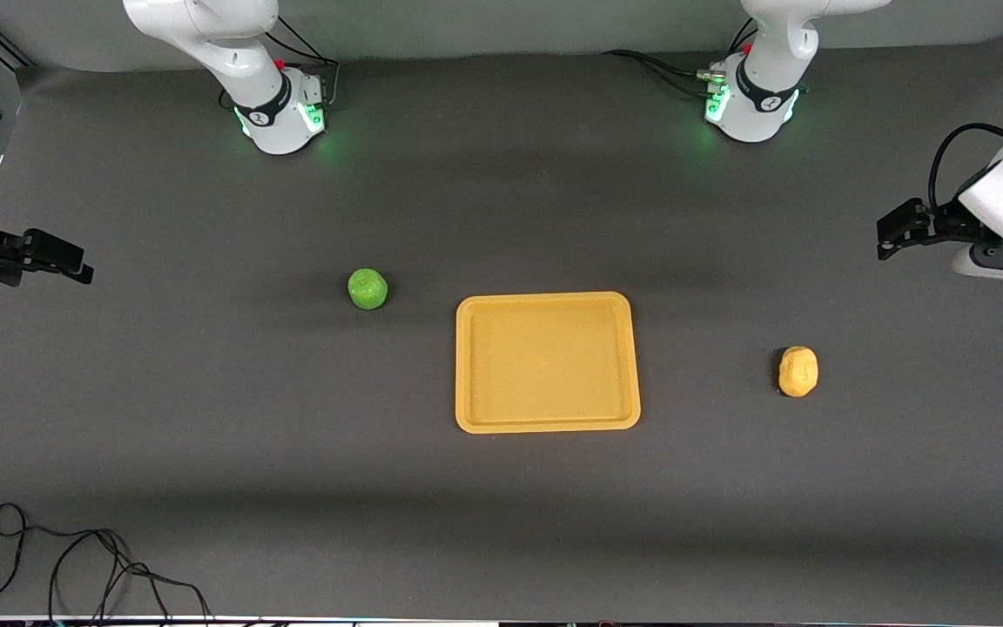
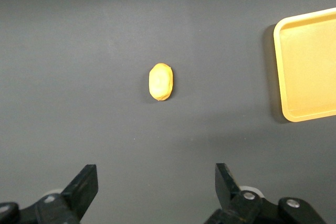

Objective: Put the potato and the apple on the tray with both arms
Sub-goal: 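Move the left gripper toward the yellow potato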

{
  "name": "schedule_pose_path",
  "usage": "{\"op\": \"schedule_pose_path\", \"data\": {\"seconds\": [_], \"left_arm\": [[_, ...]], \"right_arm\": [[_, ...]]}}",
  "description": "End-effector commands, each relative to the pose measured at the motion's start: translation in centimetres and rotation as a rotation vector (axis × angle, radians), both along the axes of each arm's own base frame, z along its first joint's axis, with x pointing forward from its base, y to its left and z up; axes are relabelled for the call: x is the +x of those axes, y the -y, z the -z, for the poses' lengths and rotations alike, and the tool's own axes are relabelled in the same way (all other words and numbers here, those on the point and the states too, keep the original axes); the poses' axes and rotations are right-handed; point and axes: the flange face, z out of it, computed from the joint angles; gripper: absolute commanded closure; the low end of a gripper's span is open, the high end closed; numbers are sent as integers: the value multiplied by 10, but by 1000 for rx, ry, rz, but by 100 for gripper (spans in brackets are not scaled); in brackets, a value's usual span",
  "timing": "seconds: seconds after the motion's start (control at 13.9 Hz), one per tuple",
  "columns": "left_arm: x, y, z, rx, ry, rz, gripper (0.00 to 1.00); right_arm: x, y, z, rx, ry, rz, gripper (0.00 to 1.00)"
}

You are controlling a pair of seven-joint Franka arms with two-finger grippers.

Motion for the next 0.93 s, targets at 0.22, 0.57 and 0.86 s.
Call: {"op": "schedule_pose_path", "data": {"seconds": [0.22,0.57,0.86], "left_arm": [[-6,1,-1,15,15,5,1],[-4,2,21,14,18,10,1],[2,-1,80,11,11,11,1]], "right_arm": [[-2,0,-2,8,-1,3,0],[-2,0,0,9,-7,0,0],[-1,0,2,9,-10,-2,0]]}}
